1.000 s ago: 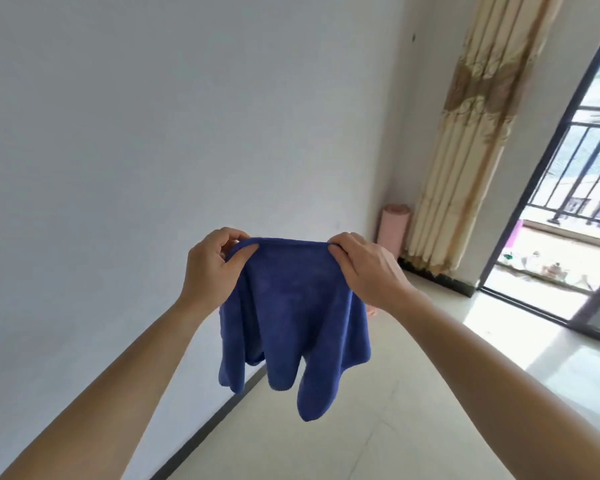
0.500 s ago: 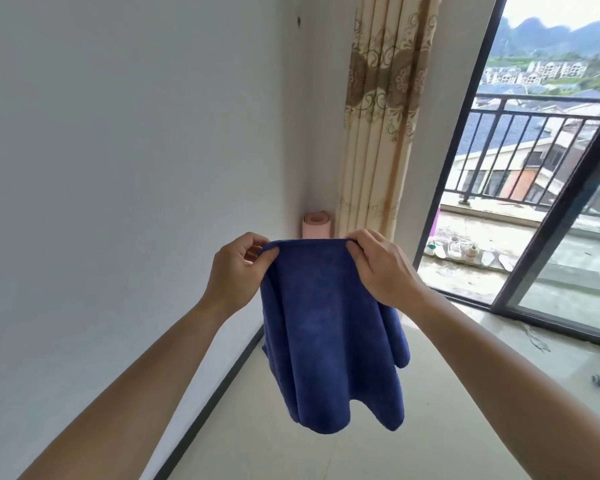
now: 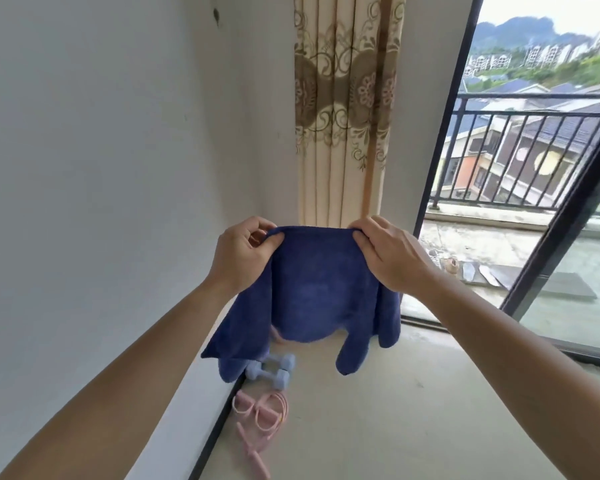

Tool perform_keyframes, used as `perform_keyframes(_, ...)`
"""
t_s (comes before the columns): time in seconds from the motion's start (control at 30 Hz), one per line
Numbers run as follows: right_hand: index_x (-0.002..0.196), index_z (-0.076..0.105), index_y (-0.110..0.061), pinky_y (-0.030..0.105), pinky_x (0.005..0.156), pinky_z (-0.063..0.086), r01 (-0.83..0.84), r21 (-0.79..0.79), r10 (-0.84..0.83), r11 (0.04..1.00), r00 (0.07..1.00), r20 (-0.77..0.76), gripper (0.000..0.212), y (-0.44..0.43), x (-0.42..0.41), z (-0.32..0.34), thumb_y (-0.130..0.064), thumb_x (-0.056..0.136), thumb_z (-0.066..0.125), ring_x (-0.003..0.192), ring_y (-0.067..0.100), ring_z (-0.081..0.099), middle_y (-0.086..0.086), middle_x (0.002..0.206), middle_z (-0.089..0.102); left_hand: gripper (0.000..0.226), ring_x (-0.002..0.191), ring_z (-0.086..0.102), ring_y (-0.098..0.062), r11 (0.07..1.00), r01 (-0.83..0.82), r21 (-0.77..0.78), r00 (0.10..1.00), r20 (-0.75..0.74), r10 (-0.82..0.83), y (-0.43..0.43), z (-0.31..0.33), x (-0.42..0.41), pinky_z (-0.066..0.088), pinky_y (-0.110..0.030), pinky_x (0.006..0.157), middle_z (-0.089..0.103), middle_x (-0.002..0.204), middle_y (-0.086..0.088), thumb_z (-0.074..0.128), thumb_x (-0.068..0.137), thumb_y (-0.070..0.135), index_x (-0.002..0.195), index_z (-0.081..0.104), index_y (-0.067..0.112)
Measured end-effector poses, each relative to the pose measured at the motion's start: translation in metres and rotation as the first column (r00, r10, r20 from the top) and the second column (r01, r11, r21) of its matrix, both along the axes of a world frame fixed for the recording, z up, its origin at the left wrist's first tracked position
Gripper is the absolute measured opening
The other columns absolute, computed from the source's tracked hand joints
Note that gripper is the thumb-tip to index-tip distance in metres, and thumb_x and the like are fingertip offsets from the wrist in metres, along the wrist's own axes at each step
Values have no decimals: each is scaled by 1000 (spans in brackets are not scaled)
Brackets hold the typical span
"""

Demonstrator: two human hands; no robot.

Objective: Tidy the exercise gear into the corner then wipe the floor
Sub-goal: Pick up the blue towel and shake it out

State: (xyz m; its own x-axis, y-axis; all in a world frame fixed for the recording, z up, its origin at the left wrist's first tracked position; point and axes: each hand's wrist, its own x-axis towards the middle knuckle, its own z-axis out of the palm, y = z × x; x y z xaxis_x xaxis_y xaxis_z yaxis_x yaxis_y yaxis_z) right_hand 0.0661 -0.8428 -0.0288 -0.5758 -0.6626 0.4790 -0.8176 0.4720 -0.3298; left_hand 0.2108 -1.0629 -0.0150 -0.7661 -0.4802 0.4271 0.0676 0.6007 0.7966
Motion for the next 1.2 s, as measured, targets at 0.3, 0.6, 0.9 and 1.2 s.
perform_keyframes(0.3, 113, 55, -26, 32, 74, 42, -144, -34, 146, 989, 987, 62, 24, -121, -263, -11, -39, 105, 37, 86, 16, 58, -13, 100, 58, 7, 65, 59, 1, 989, -134, 61, 991, 32, 132, -101, -3, -246, 47, -11, 62, 68, 74, 10, 70, 90, 21, 86, 70, 27)
perform_keyframes(0.6, 86, 57, -28, 32, 62, 46, -274, -26, 268, 961, 954, -137, 35, -302, -452, 55, -60, 96, 46, 68, 13, 55, -11, 74, 58, 2, 70, 65, -11, 923, -355, -148, 934, -23, 356, -243, 53, -388, 52, -29, 70, 71, 73, 13, 77, 83, 28, 83, 75, 29)
perform_keyframes(0.9, 102, 63, -23, 36, 69, 49, -368, -173, 281, 913, 878, -387, 35, -502, -551, 168, -54, 100, 46, 77, 17, 56, -8, 92, 53, 12, 75, 58, -11, 573, -672, -469, 737, -352, 577, -407, 153, -489, 44, -28, 70, 63, 83, 14, 64, 90, 35, 91, 68, 23)
perform_keyframes(1.2, 109, 63, -17, 33, 68, 43, -481, -390, 231, 785, 812, -537, 24, -631, -593, 294, -36, 101, 51, 86, 23, 61, 1, 104, 62, 13, 75, 58, -34, -158, -687, -709, 570, -661, 488, -496, 269, -549, 40, -41, 63, 65, 78, -9, 59, 82, 12, 92, 68, 13)
